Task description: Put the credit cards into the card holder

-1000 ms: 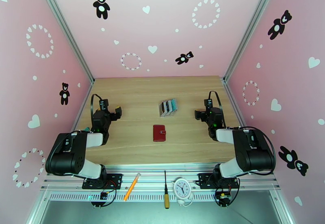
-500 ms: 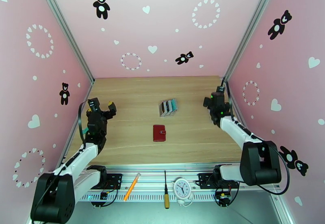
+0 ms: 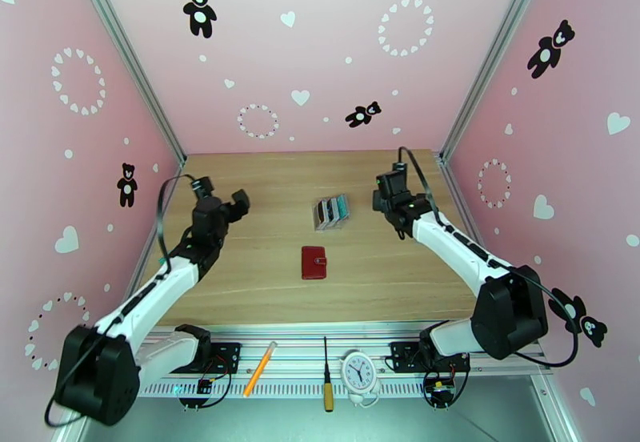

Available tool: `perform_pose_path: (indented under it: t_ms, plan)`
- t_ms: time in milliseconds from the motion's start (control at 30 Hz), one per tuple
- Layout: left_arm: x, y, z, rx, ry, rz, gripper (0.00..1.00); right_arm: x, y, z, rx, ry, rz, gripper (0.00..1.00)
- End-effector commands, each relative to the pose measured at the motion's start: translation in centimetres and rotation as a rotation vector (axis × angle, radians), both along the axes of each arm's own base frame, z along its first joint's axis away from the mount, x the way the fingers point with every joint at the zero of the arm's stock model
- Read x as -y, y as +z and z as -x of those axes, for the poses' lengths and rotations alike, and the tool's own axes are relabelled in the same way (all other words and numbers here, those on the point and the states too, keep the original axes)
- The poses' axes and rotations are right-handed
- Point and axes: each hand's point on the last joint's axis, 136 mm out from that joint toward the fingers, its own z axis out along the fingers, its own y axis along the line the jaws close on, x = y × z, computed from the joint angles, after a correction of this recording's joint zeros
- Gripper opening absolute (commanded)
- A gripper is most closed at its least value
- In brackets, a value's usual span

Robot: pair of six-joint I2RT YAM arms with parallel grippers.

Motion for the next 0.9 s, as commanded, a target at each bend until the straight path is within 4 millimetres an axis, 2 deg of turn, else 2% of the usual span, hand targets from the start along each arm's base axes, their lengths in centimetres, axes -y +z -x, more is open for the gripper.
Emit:
perform_pose_path:
  t_ms: [0,200,367,533,600,767,867]
  plan:
    - [3.7,-2.7,0.9,-0.128,-0.128,0.058,0.94,-3.5,-1.2,2.4,-0.093,0.141,-0.066,0.99]
    - [10.6,-6.3,2.6,-0.302,-0.377,0.140,0.92,-9.5,-0.7,5.9,-0.126,0.329,-0.045,0.99]
    - [14.7,-8.5,5.6,-0.399,-0.510,0.118,0.91,-12.6,-1.5,8.3,-0.145,0.391,-0.046,0.98]
    - [16.3,-10.9,8.9,-0.477,-0.578,0.177,0.89,-16.6,-3.4,11.2,-0.155,0.469,-0.063,0.96]
    - [16.5,-11.4,10.1,-0.491,-0.601,0.180,0.83,-17.5,-4.7,12.0,-0.190,0.475,-0.048,0.94]
    - [16.0,-12.4,12.3,-0.524,-0.617,0.230,0.74,-20.3,-6.9,13.4,-0.227,0.528,-0.038,0.88]
    - [15.7,-12.8,13.4,-0.537,-0.624,0.249,0.70,-20.9,-8.0,13.5,-0.255,0.523,-0.023,0.82]
